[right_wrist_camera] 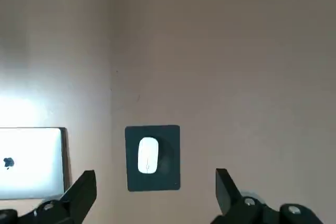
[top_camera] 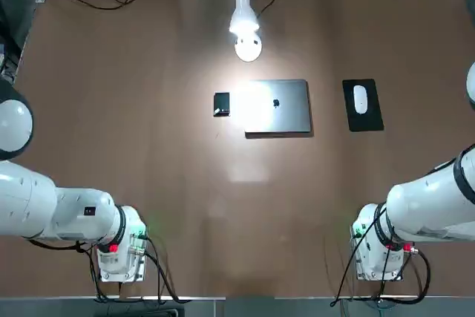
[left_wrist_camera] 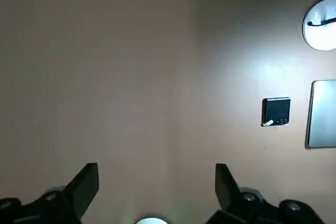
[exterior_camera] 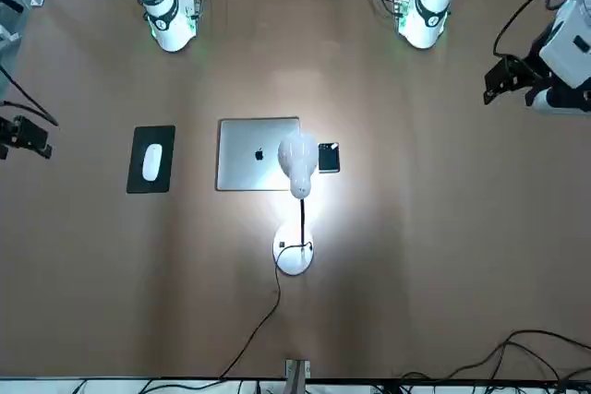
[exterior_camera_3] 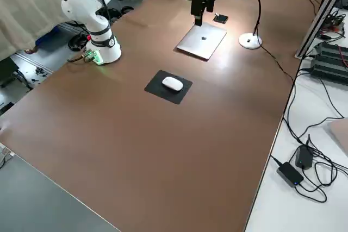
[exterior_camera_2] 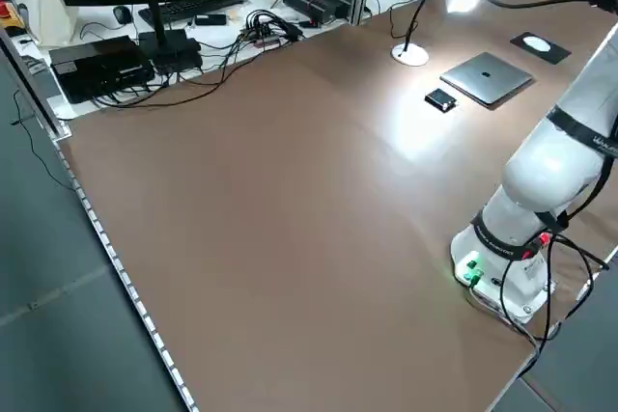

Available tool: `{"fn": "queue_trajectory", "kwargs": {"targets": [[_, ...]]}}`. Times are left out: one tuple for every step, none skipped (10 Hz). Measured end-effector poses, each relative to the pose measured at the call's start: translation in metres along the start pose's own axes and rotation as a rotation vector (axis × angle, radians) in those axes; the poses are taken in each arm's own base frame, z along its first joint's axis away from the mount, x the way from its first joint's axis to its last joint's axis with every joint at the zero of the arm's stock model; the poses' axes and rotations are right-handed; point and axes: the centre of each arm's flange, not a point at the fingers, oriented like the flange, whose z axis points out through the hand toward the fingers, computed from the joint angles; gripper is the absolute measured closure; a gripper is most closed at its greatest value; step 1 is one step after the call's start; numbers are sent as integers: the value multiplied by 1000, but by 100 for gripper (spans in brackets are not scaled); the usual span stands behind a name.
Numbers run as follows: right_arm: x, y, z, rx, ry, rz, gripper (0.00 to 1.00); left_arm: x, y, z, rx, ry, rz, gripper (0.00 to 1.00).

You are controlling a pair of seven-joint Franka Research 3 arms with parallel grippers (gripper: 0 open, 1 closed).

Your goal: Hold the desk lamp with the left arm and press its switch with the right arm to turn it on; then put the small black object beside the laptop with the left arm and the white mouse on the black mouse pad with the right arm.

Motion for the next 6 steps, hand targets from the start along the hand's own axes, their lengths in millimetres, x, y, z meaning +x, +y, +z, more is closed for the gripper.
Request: {"fn": "queue_trajectory", "kwargs": {"targets": [[-2, 2, -6, -1, 11, 4, 0, 0, -1, 1, 7, -1, -1, 2], [-4, 2, -10, -2, 17, 5, 0, 0, -2, 2, 9, -1, -2, 2], [-5, 2, -12, -2, 20, 4, 0, 1, -2, 2, 9, -1, -3, 2], [-5, 2, -12, -2, 20, 4, 0, 1, -2, 2, 9, 1, -3, 2], [-5, 2, -12, -2, 20, 4, 0, 1, -2, 2, 9, 3, -3, 2], [-5, 2, -12, -2, 19, 4, 0, 1, -2, 2, 9, 3, -4, 2]]}}
